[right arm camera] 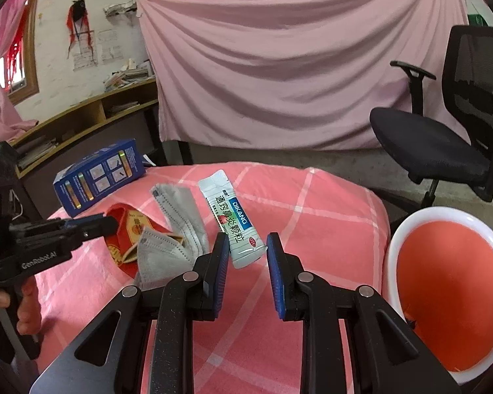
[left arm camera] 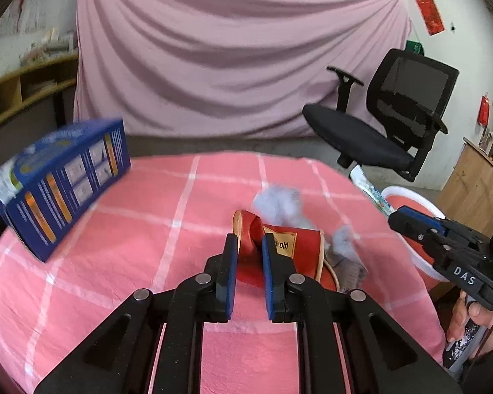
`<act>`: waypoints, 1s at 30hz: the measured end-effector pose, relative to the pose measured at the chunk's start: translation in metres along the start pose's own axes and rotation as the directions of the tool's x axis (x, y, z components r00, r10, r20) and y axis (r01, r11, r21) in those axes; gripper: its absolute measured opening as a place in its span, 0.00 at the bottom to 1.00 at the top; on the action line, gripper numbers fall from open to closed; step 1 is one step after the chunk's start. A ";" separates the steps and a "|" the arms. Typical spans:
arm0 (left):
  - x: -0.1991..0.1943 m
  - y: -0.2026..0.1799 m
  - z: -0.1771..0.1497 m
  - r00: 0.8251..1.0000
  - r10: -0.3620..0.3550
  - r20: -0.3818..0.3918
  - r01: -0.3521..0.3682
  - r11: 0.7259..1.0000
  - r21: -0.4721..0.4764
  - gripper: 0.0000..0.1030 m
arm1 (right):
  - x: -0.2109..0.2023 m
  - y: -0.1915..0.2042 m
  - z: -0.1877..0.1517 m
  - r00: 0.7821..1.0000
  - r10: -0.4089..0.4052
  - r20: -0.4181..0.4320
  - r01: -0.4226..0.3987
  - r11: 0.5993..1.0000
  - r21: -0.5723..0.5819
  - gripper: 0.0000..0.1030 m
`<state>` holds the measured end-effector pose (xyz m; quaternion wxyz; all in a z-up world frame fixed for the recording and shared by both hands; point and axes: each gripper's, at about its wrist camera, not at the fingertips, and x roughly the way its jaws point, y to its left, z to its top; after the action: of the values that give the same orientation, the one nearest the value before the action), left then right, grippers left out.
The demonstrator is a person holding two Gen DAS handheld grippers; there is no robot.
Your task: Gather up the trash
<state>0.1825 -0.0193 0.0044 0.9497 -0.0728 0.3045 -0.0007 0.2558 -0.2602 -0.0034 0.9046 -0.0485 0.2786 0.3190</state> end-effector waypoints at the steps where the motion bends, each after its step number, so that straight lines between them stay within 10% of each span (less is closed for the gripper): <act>1: -0.004 -0.003 0.001 1.000 0.006 0.021 -0.006 1.000 0.012 0.11 | -0.003 0.000 0.001 1.000 -0.005 0.017 0.005 1.000 0.000 0.21; 9: -0.022 -0.024 0.012 0.988 0.017 0.156 -0.026 0.998 0.051 0.00 | -0.036 -0.007 0.009 0.978 -0.044 0.205 0.035 0.998 0.043 0.21; 21: -0.006 0.003 -0.007 0.997 0.065 0.028 -0.065 0.998 -0.015 0.00 | -0.024 -0.006 0.008 0.989 -0.034 0.147 0.030 0.999 0.034 0.21; 23: -0.009 0.013 -0.010 0.998 0.067 0.005 -0.067 0.997 -0.030 0.13 | -0.020 -0.003 0.007 0.992 -0.029 0.120 0.027 0.999 0.019 0.21; 25: -0.012 0.022 -0.014 0.997 0.071 -0.003 -0.072 0.997 -0.037 0.45 | -0.015 0.002 0.005 0.995 -0.018 0.093 0.018 1.000 0.003 0.22; 30: -0.010 0.031 -0.019 0.997 0.039 -0.060 -0.041 0.999 -0.035 0.46 | -0.006 0.011 0.000 0.999 0.000 0.035 0.002 0.999 -0.038 0.22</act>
<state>0.1615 0.0092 -0.0095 0.9387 -0.0836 0.3338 0.0217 0.2456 -0.2552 0.0011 0.9084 -0.0602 0.2565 0.3247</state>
